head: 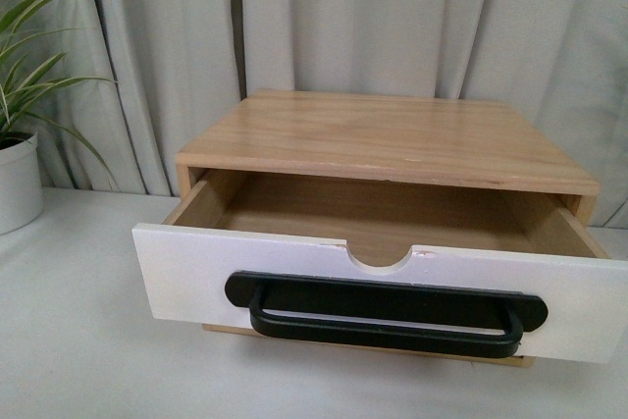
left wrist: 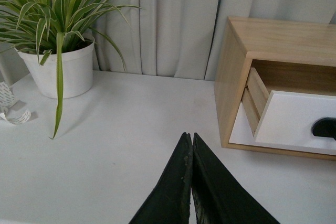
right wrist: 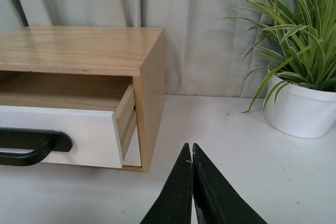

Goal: Pull drawer

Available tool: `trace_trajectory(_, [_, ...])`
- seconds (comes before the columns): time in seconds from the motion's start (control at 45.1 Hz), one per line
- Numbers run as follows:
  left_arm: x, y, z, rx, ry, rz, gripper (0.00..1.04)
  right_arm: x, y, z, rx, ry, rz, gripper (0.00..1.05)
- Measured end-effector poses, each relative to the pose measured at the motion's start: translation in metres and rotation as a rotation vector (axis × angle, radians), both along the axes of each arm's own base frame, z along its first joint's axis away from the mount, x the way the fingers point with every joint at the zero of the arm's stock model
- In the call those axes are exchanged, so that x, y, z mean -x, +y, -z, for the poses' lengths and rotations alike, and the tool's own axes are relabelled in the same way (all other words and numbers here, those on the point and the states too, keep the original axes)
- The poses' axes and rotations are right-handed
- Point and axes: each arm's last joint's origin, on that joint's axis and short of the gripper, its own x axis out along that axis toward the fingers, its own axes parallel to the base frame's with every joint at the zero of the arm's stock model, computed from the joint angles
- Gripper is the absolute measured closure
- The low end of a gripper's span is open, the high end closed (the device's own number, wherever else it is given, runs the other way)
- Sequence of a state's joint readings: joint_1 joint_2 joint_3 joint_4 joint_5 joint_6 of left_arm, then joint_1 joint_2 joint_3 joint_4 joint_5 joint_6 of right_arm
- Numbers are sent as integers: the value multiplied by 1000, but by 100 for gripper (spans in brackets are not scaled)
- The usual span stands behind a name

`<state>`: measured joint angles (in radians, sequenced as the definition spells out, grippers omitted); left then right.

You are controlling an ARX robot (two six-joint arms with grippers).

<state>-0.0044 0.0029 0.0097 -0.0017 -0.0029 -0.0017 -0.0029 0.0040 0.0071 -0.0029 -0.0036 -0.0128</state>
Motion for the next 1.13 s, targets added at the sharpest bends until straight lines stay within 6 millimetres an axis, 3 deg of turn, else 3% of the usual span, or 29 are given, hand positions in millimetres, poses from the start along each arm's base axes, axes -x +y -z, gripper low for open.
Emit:
trace_trajectory(0.111, [0,0,0,1,0,0,100,0,0,0,1,0,0,103])
trace_trajectory(0.244, [0,0,0,0,0,0,72,0,0,0,0,0,0,74])
trace_trajectory(0.399, [0,0,0,0,0,0,48,0,0,0,0,0,0,53])
trace_trajectory(0.598, [0,0,0,0,0,0,5,0,0,0,0,0,0,9])
trace_trajectory(1.13, [0,0,0,0,0,0,6,0,0,0,-2,0,0,9])
